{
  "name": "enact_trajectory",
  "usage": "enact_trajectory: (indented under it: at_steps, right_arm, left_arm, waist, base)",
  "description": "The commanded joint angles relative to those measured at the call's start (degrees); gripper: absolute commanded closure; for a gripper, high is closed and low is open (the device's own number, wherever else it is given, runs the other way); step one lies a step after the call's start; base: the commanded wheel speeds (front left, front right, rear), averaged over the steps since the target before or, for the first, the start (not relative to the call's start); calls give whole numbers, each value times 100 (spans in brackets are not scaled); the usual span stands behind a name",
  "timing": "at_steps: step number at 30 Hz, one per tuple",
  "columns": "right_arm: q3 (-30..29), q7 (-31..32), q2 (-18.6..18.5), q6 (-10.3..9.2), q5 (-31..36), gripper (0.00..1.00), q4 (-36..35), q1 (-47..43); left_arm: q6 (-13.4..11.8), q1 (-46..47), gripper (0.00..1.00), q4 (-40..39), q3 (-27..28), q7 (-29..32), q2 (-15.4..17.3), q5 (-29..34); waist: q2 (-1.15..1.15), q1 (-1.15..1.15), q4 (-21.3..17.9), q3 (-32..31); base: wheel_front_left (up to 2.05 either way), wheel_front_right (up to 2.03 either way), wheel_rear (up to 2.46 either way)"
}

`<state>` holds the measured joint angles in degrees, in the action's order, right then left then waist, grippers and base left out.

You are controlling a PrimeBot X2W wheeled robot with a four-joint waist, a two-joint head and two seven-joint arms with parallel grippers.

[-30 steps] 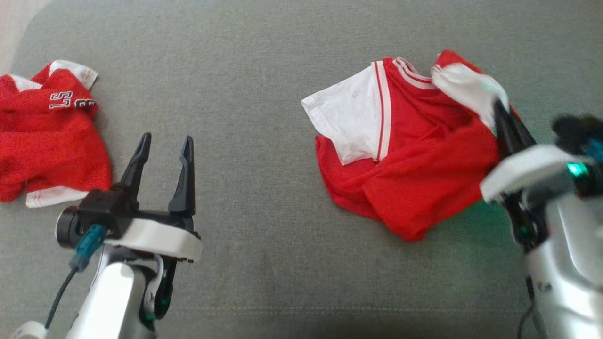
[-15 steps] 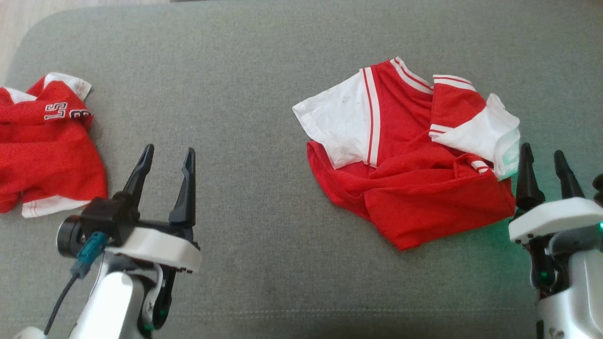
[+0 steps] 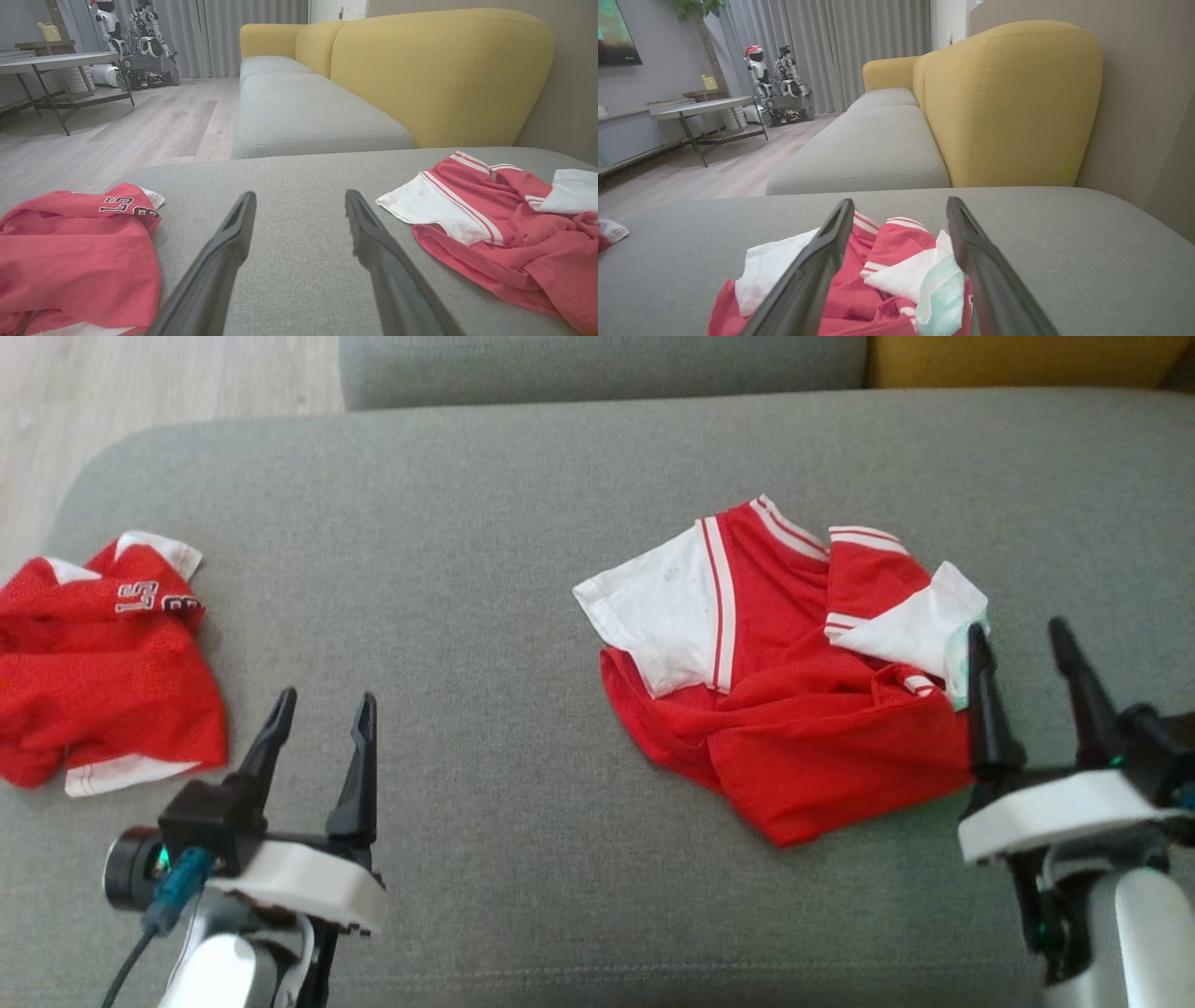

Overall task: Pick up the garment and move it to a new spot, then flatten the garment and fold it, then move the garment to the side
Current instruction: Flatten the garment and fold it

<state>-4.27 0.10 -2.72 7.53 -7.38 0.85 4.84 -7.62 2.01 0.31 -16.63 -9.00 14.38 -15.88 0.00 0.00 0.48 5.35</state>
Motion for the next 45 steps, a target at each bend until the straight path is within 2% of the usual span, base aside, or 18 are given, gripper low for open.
enact_trajectory:
  at_steps: [1,21,24,27,33,35,40,45]
  right_arm:
    - [184,63,-21,-4,33,0,-300,-14]
    - [335,233,-17,-4,-74,0,-476,-195]
    - [356,231,-16,-4,-100,0,-504,-158]
    - [390,234,-16,-4,-107,0,-540,-88]
    - [502,222,-16,-4,-140,0,-610,94]
    - [559,215,-16,-4,-148,0,-619,175]
    - [597,174,-16,-4,-150,0,-634,363]
    - [656,86,-16,-4,-213,0,-590,454]
  left_arm:
    - [-42,105,0,-229,186,39,138,-33]
    - [-62,69,0,-345,53,129,143,-104]
    - [85,281,0,-363,-143,146,80,-79]
    - [341,627,0,-328,-536,219,-98,-23]
    - [1051,1335,0,173,-1550,512,-687,-39]
    - [1217,1545,0,408,-1902,607,-843,-37]
    - [1411,2079,0,1038,-2498,703,-1064,-262]
    - [1458,2550,0,1802,-2734,665,-1128,-550]
  waist:
    - [0,0,-14,-83]
    - [0,0,34,-68]
    - [0,0,79,54]
    - [0,0,101,228]
    - [0,0,-22,643]
    - [0,0,-120,792]
    - [0,0,-383,1166]
    - [0,0,-608,1395]
  base:
    - [0,0,0]
    - [0,0,0]
    - [0,0,0]
    - [0,0,0]
    - [0,0,0]
    - [0,0,0]
    - [0,0,0]
    - [0,0,0]
